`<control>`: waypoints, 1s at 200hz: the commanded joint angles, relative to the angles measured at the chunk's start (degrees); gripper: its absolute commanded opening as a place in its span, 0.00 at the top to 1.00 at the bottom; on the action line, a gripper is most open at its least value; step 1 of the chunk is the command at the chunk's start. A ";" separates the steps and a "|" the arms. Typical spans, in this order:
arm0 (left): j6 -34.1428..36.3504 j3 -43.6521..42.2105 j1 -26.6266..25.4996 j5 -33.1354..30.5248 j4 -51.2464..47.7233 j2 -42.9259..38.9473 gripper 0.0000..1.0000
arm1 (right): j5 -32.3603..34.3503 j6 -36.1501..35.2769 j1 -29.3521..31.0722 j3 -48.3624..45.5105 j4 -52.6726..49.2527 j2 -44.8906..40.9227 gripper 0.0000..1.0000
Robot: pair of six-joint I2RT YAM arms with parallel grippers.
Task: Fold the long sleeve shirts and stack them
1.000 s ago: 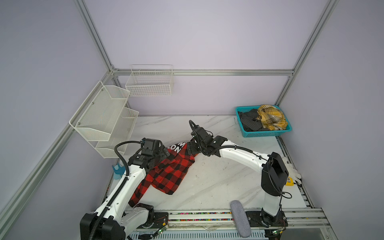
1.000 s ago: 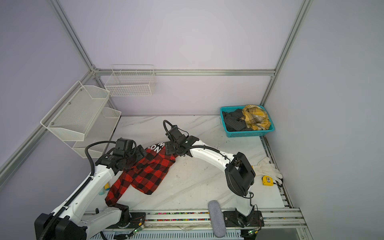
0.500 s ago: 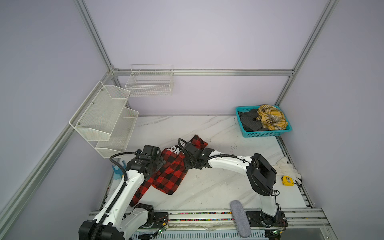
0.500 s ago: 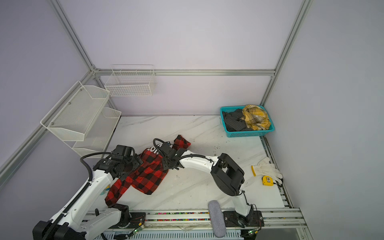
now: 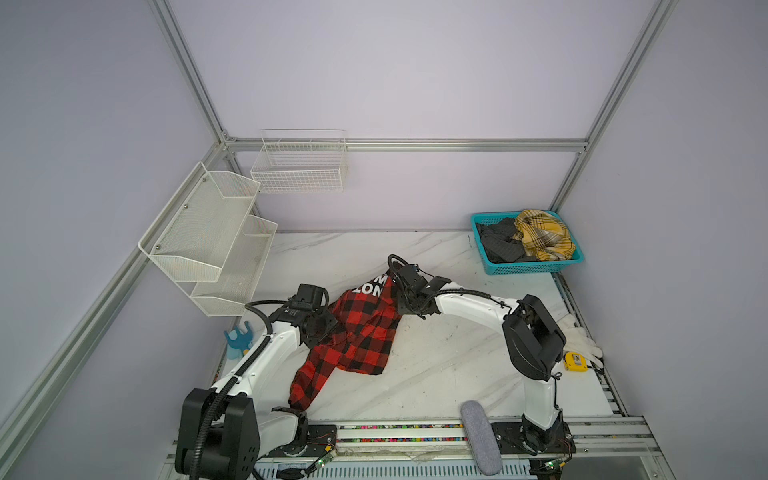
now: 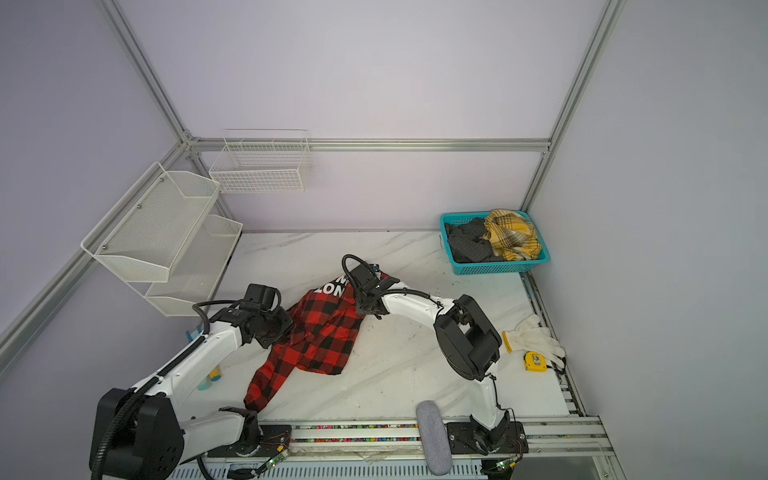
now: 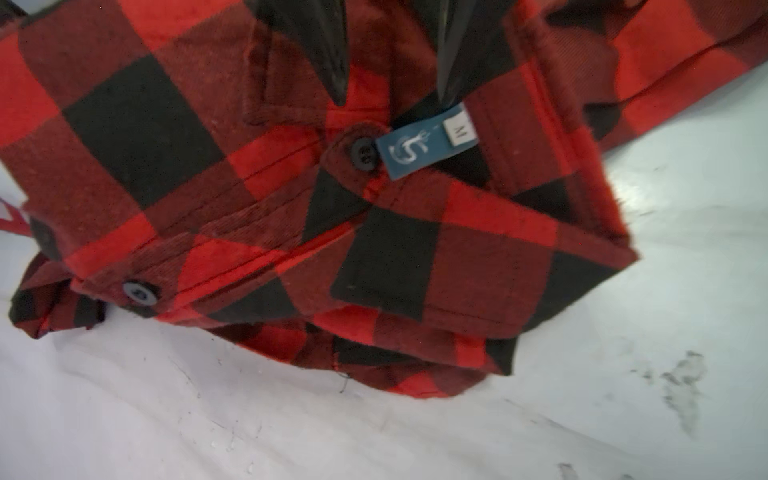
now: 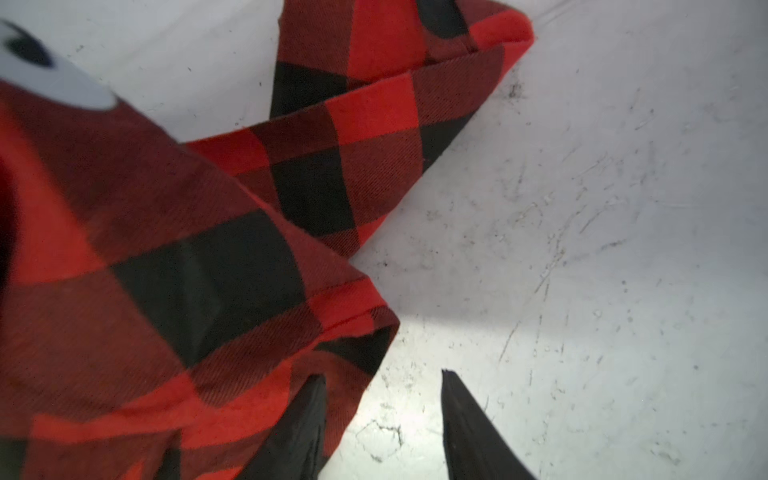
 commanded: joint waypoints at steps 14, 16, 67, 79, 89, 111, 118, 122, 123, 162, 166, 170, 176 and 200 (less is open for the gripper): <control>3.99 9.45 -0.32 4.81 4.53 4.64 0.98 | 3.39 -1.16 0.34 1.36 -3.63 -5.86 0.48; 4.23 9.86 -0.32 4.87 4.49 4.88 0.99 | 3.43 -1.42 0.39 1.43 -3.61 -6.14 0.48; 4.87 9.85 1.50 -2.75 -2.95 1.08 0.45 | 1.34 -10.08 7.24 7.56 -3.21 -6.88 0.36; 4.78 7.53 2.87 -3.35 -5.18 -1.31 0.37 | 2.78 -11.51 9.98 9.94 -4.44 -4.93 0.36; 4.37 5.38 4.16 -4.03 -7.11 -3.46 0.33 | 5.43 -11.84 11.90 11.91 -5.68 -3.06 0.32; 3.49 -0.67 7.37 -3.35 -8.21 -8.05 0.29 | 11.20 -10.89 15.06 15.27 -6.92 0.18 0.14; 3.06 -2.47 8.25 -2.64 -7.98 -9.07 0.28 | 13.57 -9.77 16.10 16.06 -6.91 0.67 0.08; 2.80 -3.40 8.78 -2.23 -7.75 -9.49 0.28 | 14.68 -9.54 16.55 16.47 -6.64 0.86 0.07; 2.74 -3.59 8.89 -2.08 -7.67 -9.56 0.28 | 14.91 -9.46 16.65 16.55 -6.60 0.88 0.07; 0.66 -6.33 10.15 1.31 -4.41 -7.26 0.28 | 18.77 -10.03 18.62 14.93 -1.52 -1.67 0.03; 0.65 -6.31 10.16 1.67 -4.00 -6.43 0.29 | 17.95 -10.24 18.67 14.53 -0.78 -2.17 0.03; 0.72 -6.09 10.27 2.10 -3.46 -5.70 0.30 | 16.97 -10.69 18.65 14.25 -0.10 -2.54 0.03; 0.82 -5.85 10.20 2.65 -2.90 -4.45 0.31 | 15.46 -11.78 18.65 14.08 0.43 -3.00 0.03; 1.06 -4.79 10.22 3.45 -1.13 -0.99 0.39 | 12.93 -12.21 18.65 15.75 -1.83 -2.45 0.03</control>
